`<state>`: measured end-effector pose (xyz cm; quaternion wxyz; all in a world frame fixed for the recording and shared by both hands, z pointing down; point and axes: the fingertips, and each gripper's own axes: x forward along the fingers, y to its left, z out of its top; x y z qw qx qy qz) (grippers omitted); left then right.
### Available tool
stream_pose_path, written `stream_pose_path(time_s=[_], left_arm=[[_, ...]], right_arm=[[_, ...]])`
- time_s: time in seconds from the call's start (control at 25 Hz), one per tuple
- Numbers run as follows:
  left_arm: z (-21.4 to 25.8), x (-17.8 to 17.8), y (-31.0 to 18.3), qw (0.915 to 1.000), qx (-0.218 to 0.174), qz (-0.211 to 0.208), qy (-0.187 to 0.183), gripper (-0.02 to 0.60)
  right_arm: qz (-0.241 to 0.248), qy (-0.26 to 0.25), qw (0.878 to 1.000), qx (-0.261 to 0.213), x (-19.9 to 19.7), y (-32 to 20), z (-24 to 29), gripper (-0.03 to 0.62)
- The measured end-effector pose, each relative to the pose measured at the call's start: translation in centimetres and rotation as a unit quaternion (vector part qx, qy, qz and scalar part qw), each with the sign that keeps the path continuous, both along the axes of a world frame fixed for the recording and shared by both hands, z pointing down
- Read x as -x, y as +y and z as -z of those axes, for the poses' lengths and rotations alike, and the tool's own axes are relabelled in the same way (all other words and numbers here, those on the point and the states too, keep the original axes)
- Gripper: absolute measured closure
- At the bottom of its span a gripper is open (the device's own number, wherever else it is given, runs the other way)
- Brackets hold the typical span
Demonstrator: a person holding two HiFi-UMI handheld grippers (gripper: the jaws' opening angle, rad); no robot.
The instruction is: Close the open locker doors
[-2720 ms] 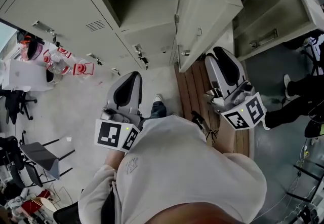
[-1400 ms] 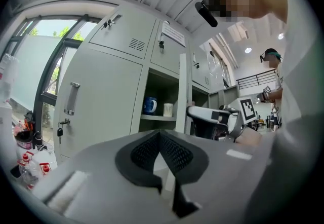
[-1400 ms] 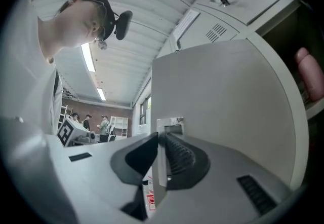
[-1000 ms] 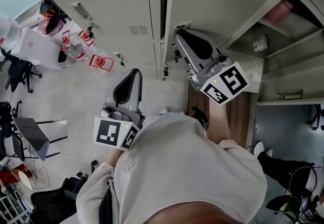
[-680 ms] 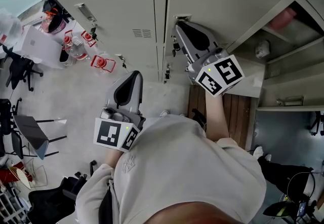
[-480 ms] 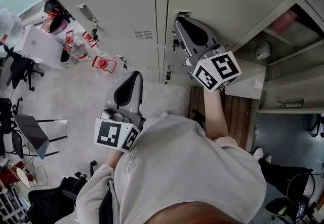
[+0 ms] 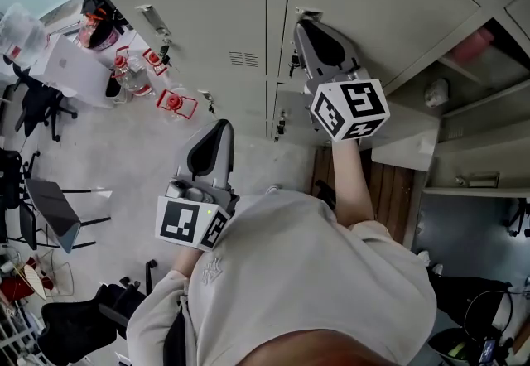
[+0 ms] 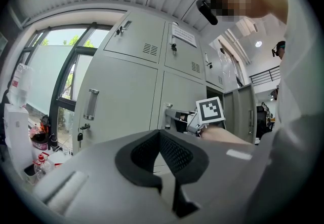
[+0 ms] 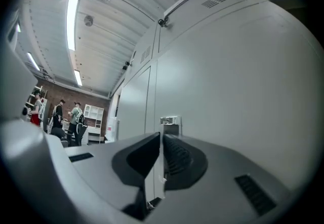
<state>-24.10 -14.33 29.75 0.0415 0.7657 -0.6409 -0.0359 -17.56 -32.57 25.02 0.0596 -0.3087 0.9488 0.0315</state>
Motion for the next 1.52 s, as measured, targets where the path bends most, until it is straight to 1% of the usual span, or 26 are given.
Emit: stream_pose_path(time_s=[0.2,0.48,0.64,0.76,0.92,1.04,1.16,1.28,1.52], left_arm=[[0.1,0.5,0.3,1.0,-0.001,0.007,0.0,0.583],[0.2,0.1,0.4,1.0,-0.003,-0.001,0.002,0.583],[0.1,-0.4,0.2,0.9999,-0.003,-0.015,0.001,0.583],[0.1,-1.1,-0.1,0.9995,-0.005,-0.03,0.001,0.584],[0.3,-2.4,-0.9,0.9983,-0.01,-0.058,0.005,0.583],[0.1,-4.0,-1.6,0.9962,-0.01,-0.086,0.006,0.583],[0.1,-6.3,-2.2,0.9926,-0.011,-0.121,0.007,0.583],[0.4,-8.9,-2.6,0.9879,-0.014,-0.155,0.007,0.583],[0.6,-14.7,-2.7,0.9765,-0.014,-0.215,0.007,0.583]], right_arm=[[-0.023,0.01,1.0,0.001,0.1,-0.3,0.0,0.574],[-0.04,0.03,0.999,-0.003,-0.8,-0.1,-0.6,0.572],[-0.043,0.021,0.999,-0.005,-1.9,0.4,-0.2,0.572],[-0.043,0.002,0.999,-0.012,-3.3,2.0,0.7,0.572],[-0.044,-0.018,0.999,-0.023,-6.3,5.3,1.8,0.574],[-0.062,-0.03,0.997,-0.025,-9.5,7.8,2.0,0.58],[-0.095,-0.033,0.995,-0.026,-13.3,10.0,1.8,0.582],[-0.135,-0.019,0.99,-0.024,-17.3,11.7,1.2,0.582],[-0.219,-0.027,0.975,0.002,-25.1,14.5,-0.2,0.582]])
